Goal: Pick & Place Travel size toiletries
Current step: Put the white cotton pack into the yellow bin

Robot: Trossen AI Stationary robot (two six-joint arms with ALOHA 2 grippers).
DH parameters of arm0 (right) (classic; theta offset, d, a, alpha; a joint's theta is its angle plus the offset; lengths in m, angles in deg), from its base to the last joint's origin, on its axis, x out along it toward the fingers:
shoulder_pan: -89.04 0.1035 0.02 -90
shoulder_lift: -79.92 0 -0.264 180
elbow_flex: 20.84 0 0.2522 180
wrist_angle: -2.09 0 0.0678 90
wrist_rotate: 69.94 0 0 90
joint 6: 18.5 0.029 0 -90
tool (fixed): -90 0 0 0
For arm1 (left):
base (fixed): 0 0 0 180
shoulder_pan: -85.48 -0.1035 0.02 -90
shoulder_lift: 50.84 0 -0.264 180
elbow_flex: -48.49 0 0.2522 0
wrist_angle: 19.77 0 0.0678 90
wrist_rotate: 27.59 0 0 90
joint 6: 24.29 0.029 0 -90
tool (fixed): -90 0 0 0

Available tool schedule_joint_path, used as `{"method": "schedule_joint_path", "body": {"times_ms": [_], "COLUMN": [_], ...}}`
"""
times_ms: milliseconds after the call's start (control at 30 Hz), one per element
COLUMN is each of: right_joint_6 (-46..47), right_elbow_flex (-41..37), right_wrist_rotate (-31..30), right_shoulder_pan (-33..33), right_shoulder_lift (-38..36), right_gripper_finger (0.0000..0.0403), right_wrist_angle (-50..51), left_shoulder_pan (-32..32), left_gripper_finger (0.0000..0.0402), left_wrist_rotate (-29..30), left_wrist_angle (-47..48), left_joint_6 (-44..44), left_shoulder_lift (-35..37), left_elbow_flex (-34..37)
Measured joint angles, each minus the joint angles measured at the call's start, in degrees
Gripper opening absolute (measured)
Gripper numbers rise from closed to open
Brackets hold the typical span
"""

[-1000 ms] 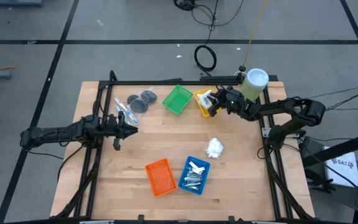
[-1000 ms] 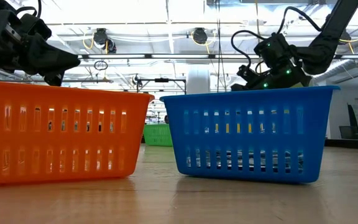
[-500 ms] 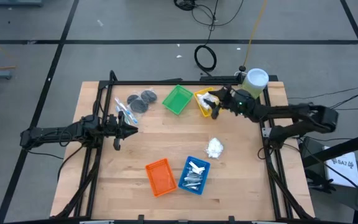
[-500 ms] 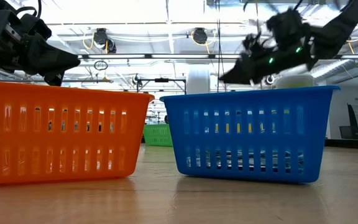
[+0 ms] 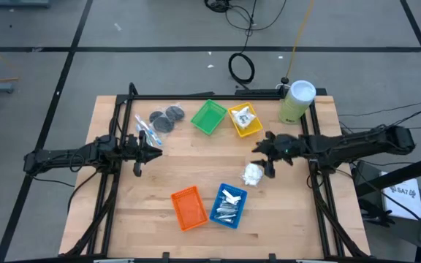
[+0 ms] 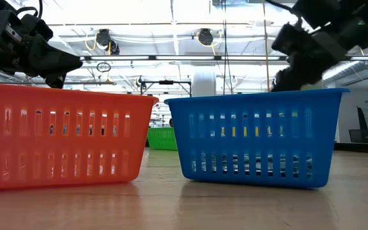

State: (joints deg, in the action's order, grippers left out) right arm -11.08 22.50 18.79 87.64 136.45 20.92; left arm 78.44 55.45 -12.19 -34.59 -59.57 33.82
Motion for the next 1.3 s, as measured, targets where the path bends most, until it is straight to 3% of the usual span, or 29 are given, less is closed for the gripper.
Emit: {"method": "schedule_joint_path", "body": {"times_ms": [167,733,1300], "right_joint_6": [5.2,10.0,9.5], "right_elbow_flex": [0.0,0.0,0.0], "right_wrist_rotate": [-5.0,-4.6,-4.5], "right_shoulder_pan": [5.3,8.3,8.3], "right_shoulder_lift": [2.6,13.4,13.5], "right_gripper_finger": [0.0210,0.0201,0.0076], "right_wrist_angle": [4.2,3.8,4.3], "left_shoulder_pan": [0.0,0.0,0.0], "left_gripper_finger": [0.0044,0.0044,0.0044], "left_wrist_rotate": [0.0,0.0,0.0], "left_wrist_angle": [0.0,0.0,0.0], "left_joint_6": [0.0,0.0,0.0], "left_shoulder_lift": [0.0,0.0,0.0], "left_elbow_flex": [0.0,0.0,0.0]}}
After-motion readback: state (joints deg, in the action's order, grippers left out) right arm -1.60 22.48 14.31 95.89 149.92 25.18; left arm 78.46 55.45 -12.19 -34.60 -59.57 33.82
